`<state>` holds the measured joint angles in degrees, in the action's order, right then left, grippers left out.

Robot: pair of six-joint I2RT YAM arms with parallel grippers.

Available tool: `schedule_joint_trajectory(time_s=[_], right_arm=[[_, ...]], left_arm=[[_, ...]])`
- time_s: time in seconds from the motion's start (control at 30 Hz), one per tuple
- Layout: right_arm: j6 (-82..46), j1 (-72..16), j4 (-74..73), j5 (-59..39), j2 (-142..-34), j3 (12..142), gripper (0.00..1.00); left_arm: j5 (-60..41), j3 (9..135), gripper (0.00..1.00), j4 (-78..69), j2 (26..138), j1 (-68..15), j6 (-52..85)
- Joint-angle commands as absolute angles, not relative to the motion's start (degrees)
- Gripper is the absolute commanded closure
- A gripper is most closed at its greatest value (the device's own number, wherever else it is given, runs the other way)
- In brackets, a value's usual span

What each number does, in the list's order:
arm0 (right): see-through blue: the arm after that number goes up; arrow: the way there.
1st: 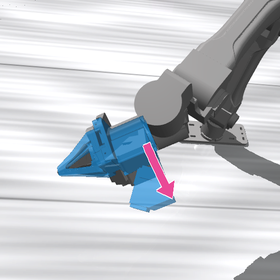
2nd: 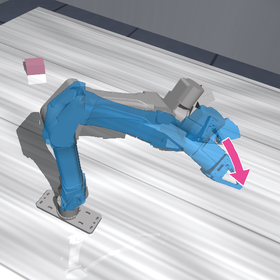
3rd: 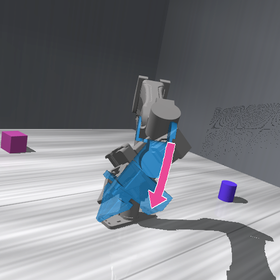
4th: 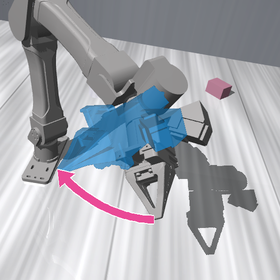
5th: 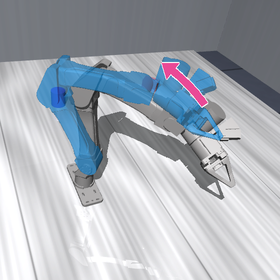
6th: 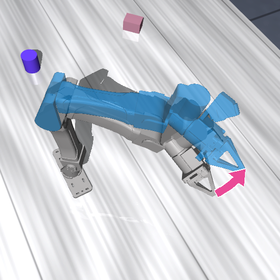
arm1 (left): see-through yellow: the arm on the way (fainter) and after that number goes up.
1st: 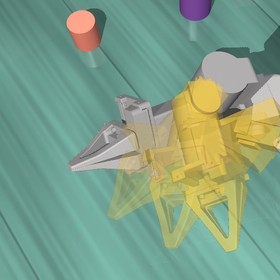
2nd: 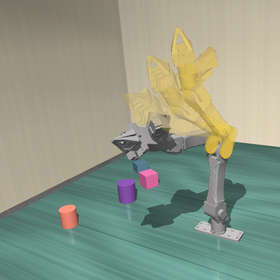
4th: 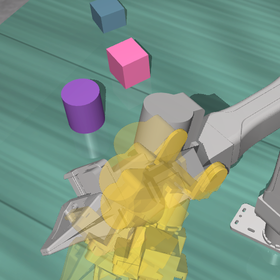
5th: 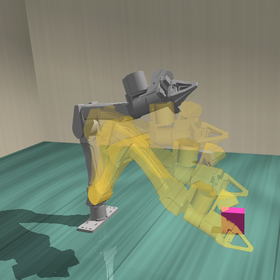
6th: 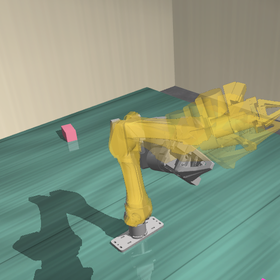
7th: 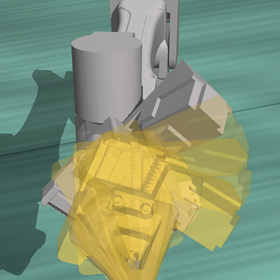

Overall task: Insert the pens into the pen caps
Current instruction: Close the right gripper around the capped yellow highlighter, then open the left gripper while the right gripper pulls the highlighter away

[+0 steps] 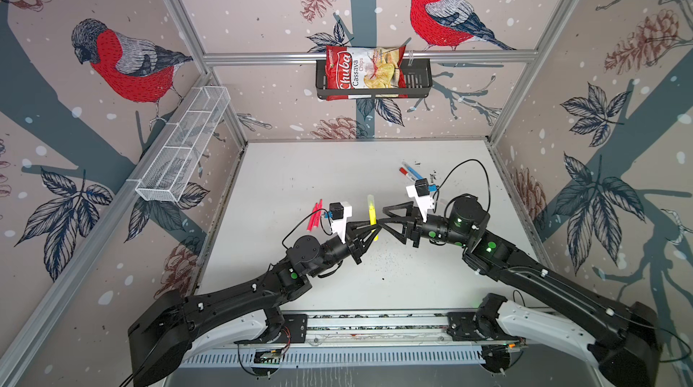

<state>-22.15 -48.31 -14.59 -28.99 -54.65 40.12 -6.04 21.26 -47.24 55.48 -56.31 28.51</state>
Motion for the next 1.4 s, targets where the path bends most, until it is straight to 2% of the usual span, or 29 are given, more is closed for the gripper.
schedule_joint_trajectory(time_s=[0.0,0.23,0.6,0.7,0.73,0.83,0.9,1.37], right_arm=[[-20.24,-48.93,-15.13,-30.24,-56.08,41.03,0.49],[-19.51,-49.57,-14.88,-30.19,-59.6,42.57,0.57],[-19.42,-49.66,-14.22,-29.49,-61.9,43.51,0.84],[-19.36,-49.66,-13.48,-27.98,-61.95,43.29,0.87],[-19.41,-49.61,-13.01,-27.19,-61.93,43.4,0.88],[-19.27,-49.62,-9.9,-21.4,-62.5,44.25,0.89],[-19.0,-48.93,-6.98,-17.86,-63.37,45.33,0.89],[-17.28,-44.53,6.5,-0.21,-69.52,50.06,0.9]], left_arm=[[-6.77,21.71,1.0,-48.96,56.08,-56.16,27.7],[-7.07,21.9,1.0,-48.78,57.56,-56.16,27.45],[-6.42,21.53,1.0,-48.26,57.57,-56.16,27.34],[-5.81,21.75,1.0,-47.37,57.57,-56.18,27.37],[-5.47,22.03,0.98,-46.76,57.65,-56.16,27.5],[-5.04,22.63,0.68,-45.38,57.9,-56.16,26.95],[-4.6,22.68,0.59,-44.62,57.82,-56.19,26.84],[4.09,21.67,0.56,-34.01,52.65,-56.16,26.76]])
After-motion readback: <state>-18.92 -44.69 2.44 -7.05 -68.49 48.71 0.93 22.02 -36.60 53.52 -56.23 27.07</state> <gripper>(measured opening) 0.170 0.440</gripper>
